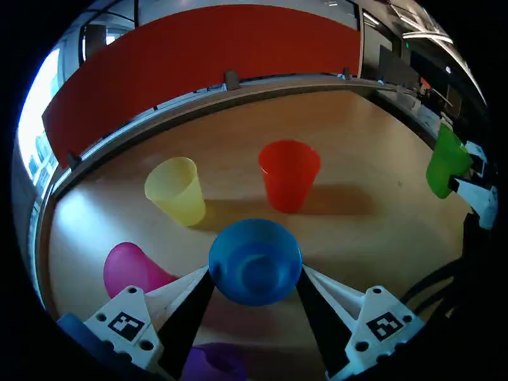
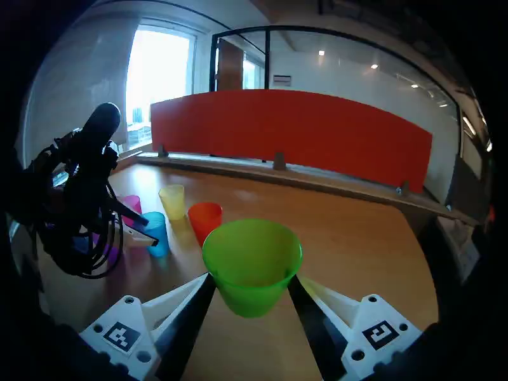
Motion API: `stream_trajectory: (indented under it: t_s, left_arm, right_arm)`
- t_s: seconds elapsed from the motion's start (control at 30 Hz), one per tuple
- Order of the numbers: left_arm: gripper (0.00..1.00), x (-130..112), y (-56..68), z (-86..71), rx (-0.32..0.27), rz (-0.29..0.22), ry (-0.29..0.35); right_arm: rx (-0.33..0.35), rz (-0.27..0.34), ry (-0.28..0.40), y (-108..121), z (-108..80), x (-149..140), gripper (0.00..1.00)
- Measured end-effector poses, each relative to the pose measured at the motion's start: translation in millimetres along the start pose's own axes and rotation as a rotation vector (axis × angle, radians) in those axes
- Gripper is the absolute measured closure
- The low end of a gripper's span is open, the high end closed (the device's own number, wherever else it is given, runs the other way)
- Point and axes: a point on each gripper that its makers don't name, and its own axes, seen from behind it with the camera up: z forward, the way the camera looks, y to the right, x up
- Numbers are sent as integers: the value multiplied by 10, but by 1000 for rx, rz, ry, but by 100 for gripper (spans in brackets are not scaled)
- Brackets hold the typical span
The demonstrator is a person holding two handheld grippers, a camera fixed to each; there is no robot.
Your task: Pour water
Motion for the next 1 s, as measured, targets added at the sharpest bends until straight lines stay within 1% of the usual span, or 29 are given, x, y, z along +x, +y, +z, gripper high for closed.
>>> stream_trajectory:
  t_s: [0.17, 0.37, 0.5, 0.77, 0.9, 1.0]
  left_arm:
    - [16, 61, 72, -69, -34, 11, 25]
    - [16, 164, 95, -244, -65, 22, 66]
    - [16, 228, 91, -410, -88, 20, 95]
    - [16, 391, 23, -781, -97, 5, 163]
    - [16, 514, -8, -1003, -97, 3, 213]
    - [16, 616, -23, -1188, -97, 11, 253]
  right_arm:
    - [4, -3, 5, -24, 4, 37, 16]
    - [10, -12, 16, -55, -8, 105, 16]
    - [15, -19, 26, -84, -22, 165, 16]
    - [26, -35, 44, -159, -60, 289, 16]
    - [37, -47, 54, -233, -91, 362, 16]
    - [46, -58, 63, -298, -117, 426, 17]
